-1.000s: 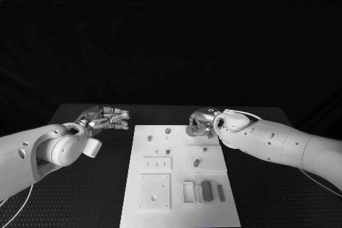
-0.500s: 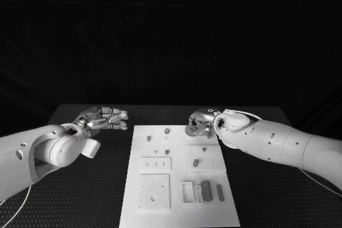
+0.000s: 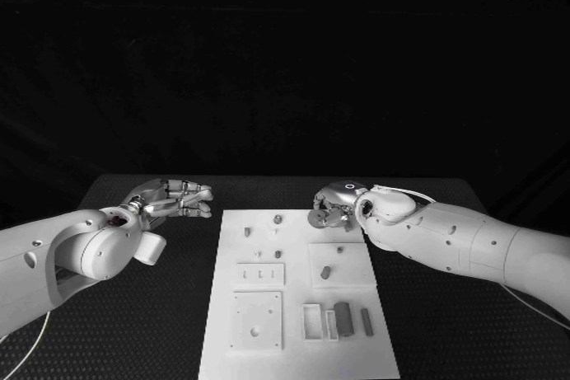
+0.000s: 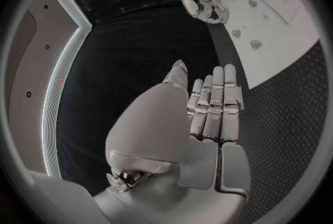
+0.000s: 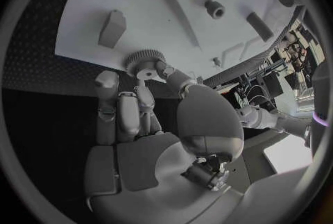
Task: Assemble the parts on the task board
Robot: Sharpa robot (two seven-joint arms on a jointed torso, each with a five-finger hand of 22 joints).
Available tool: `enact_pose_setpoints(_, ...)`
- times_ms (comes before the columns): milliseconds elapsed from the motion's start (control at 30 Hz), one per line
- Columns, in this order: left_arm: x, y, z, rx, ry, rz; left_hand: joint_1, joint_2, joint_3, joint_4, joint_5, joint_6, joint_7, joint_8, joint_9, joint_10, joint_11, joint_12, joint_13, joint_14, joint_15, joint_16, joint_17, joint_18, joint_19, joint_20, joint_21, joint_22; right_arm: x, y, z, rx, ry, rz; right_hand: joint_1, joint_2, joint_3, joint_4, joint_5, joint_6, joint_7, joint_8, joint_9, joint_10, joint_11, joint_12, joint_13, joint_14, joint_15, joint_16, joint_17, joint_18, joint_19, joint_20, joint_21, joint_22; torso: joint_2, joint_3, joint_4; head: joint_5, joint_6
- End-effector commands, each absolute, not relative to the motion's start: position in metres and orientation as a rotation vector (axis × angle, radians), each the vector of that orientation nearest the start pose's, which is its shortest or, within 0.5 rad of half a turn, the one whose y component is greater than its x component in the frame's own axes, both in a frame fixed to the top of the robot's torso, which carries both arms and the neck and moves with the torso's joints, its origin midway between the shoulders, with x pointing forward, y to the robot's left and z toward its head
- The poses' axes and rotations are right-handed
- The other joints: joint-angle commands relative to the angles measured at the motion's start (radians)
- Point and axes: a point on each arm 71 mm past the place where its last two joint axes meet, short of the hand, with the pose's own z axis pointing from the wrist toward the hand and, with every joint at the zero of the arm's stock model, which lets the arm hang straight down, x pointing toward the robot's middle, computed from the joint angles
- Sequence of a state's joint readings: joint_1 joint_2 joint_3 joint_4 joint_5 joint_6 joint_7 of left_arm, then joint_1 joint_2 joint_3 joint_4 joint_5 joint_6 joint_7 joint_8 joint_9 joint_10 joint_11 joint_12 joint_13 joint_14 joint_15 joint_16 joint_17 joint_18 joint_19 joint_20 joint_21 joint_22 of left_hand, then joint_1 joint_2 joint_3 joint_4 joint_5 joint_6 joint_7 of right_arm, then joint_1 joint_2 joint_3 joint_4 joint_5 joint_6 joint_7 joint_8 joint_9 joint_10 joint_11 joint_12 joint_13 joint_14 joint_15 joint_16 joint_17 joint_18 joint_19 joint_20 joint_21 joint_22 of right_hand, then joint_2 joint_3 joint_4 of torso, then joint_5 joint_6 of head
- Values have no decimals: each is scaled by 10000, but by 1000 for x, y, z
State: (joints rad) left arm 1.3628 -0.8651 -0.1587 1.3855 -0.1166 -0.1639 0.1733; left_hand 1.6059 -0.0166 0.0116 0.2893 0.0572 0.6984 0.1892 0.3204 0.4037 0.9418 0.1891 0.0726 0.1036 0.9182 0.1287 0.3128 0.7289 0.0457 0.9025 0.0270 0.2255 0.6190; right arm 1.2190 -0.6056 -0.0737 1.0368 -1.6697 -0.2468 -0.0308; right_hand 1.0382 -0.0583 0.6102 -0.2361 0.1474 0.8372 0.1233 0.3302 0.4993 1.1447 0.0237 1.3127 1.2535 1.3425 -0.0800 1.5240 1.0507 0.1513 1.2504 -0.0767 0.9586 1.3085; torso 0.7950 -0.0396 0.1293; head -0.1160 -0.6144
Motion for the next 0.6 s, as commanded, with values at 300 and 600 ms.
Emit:
enact_pose_setpoints(300,521,256,-158,-9930,16489,-13446,-80,3,-7,6,-42,-59,236,-59,-12,10,44,-53,-18,70,-2,-50,18,121,52,9,-42,12,546,-210,-229,-4959,16390,2229,-114,28,16,17,32,997,14,20,77,89,-96,2,-35,29,-128,-37,93,1105,44,-10,45,158,-11,-21,1,0,59)
enact_pose_setpoints(600,521,258,-158,-9948,16445,-13410,-72,2,-3,5,-42,-58,241,-60,-13,11,50,-52,-21,72,-2,-57,25,122,52,10,-46,13,536,-191,-207,-5585,15202,2081,-106,-95,70,31,35,1067,-11,27,105,105,-120,-18,-79,41,-149,-43,116,1105,81,-36,32,148,-12,-12,-8,30,111)
